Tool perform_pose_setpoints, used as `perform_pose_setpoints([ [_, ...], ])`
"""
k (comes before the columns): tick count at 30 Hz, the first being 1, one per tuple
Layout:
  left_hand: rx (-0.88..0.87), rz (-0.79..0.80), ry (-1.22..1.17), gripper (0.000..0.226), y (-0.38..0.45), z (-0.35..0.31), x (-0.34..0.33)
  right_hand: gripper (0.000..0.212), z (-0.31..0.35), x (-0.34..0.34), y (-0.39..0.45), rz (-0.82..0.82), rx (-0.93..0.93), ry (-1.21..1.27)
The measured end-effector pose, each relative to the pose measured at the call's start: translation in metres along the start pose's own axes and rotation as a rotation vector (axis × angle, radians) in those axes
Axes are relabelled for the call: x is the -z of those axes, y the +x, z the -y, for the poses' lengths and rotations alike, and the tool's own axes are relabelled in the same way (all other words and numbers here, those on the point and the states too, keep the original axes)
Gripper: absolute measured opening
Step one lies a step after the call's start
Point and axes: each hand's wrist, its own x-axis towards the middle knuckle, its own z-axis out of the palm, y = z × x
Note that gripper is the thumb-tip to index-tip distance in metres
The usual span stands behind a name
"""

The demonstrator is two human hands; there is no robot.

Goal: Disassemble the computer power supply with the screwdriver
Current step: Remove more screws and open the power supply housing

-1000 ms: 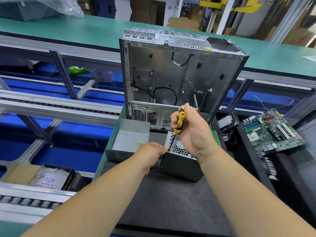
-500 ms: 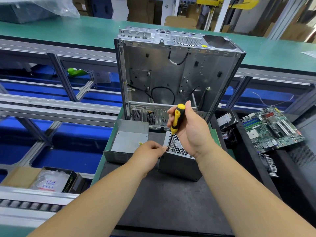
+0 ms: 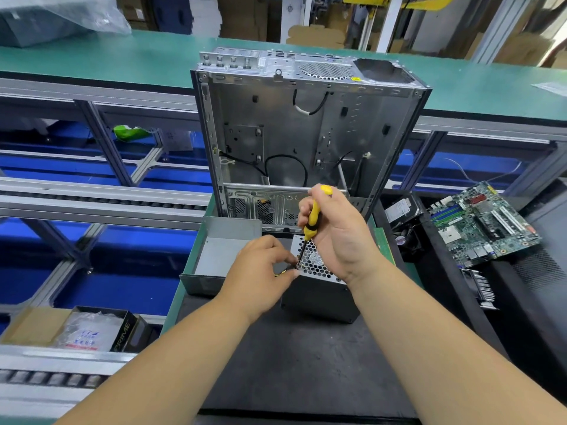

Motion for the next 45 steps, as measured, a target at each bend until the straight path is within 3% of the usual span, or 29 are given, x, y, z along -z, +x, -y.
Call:
perform_pose_setpoints([
  [4,0.033,-0.001,-0.034,0.009,0.0,-0.001,-0.001,0.017,-0.002,0.005,-0.001,-0.013,0.048,-0.153],
  [17,0.124,0.073,-0.077,0.021,0.003,-0.006,0.0,0.03,0.008,0.009,-0.003,0.057,0.092,-0.309],
  [23,0.099,0.031,-0.12,0.022,0.011,-0.013,0.005,0.033,0.021,0.019,-0.003,0.07,0.213,-0.098],
  [27,0.206,0.05,-0.344,0.019,0.017,-0.027,0.006,0.035,0.043,0.039,-0.005,0.048,0.268,0.0],
  [31,0.226,0.14,-0.69,0.026,0.025,-0.057,0.001,0.016,0.053,0.063,-0.02,0.02,0.248,-0.401],
  [35,0.277,0.205,-0.944,0.028,0.032,-0.09,-0.01,0.019,0.051,0.083,-0.037,0.036,0.26,-0.844],
  [40,0.405,0.252,-1.049,0.033,0.039,-0.117,-0.03,0.016,0.06,0.11,-0.055,0.004,0.262,-0.837],
  [45,0.37,0.272,-0.908,0.031,0.041,-0.136,-0.055,0.018,0.067,0.139,-0.067,-0.029,0.392,-0.987],
])
